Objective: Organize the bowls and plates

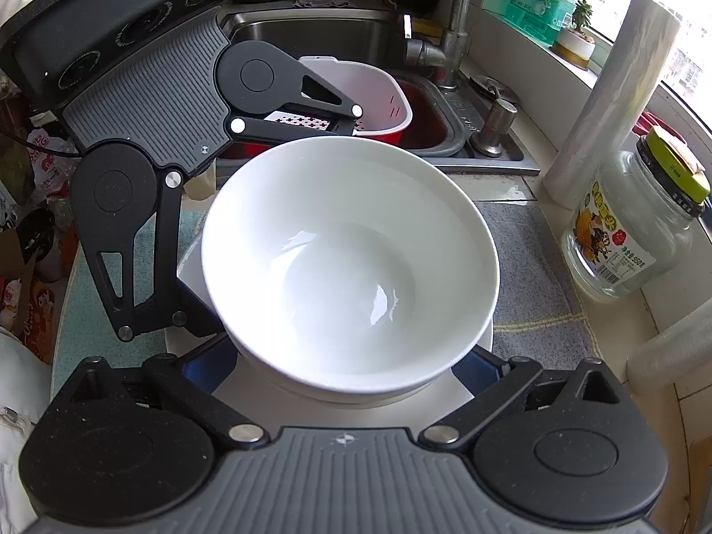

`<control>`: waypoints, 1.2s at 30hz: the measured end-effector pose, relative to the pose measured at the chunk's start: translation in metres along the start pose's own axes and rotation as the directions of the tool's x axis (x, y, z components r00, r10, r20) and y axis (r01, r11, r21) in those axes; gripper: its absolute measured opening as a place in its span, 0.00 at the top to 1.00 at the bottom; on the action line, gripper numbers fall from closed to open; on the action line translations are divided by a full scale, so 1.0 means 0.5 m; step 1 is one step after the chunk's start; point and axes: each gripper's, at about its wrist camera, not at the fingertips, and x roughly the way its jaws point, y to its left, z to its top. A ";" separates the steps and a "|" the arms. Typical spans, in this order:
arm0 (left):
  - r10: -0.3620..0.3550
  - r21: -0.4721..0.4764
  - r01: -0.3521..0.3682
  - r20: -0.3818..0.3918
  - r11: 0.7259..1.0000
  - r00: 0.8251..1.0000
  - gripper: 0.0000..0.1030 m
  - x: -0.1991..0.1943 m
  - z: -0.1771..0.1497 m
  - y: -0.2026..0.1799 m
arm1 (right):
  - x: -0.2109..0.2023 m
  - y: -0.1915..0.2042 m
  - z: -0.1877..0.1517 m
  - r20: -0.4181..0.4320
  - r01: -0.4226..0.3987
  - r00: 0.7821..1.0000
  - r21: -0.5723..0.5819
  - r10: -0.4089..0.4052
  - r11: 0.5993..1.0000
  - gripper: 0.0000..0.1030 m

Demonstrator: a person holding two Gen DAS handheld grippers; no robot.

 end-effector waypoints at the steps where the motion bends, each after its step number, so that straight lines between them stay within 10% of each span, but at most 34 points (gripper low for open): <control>1: 0.010 -0.019 -0.010 0.015 1.000 1.000 0.06 -0.005 -0.004 0.000 | -0.001 0.001 0.000 0.000 0.004 1.000 0.001 -0.004 1.000 0.00; 9: 0.135 -0.193 -0.117 0.081 0.974 0.988 0.02 -0.071 -0.028 -0.010 | -0.032 0.024 -0.010 0.019 0.050 0.999 0.031 -0.050 0.998 0.00; 16: 0.316 -0.376 -0.250 0.124 0.892 0.941 0.01 -0.133 -0.043 -0.075 | -0.078 0.060 -0.038 0.036 0.110 0.993 0.127 -0.115 0.986 0.00; 21: 0.418 -0.533 -0.305 0.102 0.789 0.903 0.01 -0.156 -0.050 -0.146 | -0.122 0.091 -0.089 0.023 0.189 0.977 0.349 -0.210 0.918 0.00; 29: 0.473 -0.777 -0.347 -0.073 0.525 0.878 0.01 -0.211 -0.035 -0.265 | -0.202 0.179 -0.182 -0.101 0.339 0.924 0.665 -0.369 0.666 0.00; 36: 0.513 -0.806 -0.363 -0.086 0.468 0.854 0.01 -0.272 0.000 -0.336 | -0.249 0.248 -0.203 -0.077 0.335 0.916 0.687 -0.393 0.645 0.00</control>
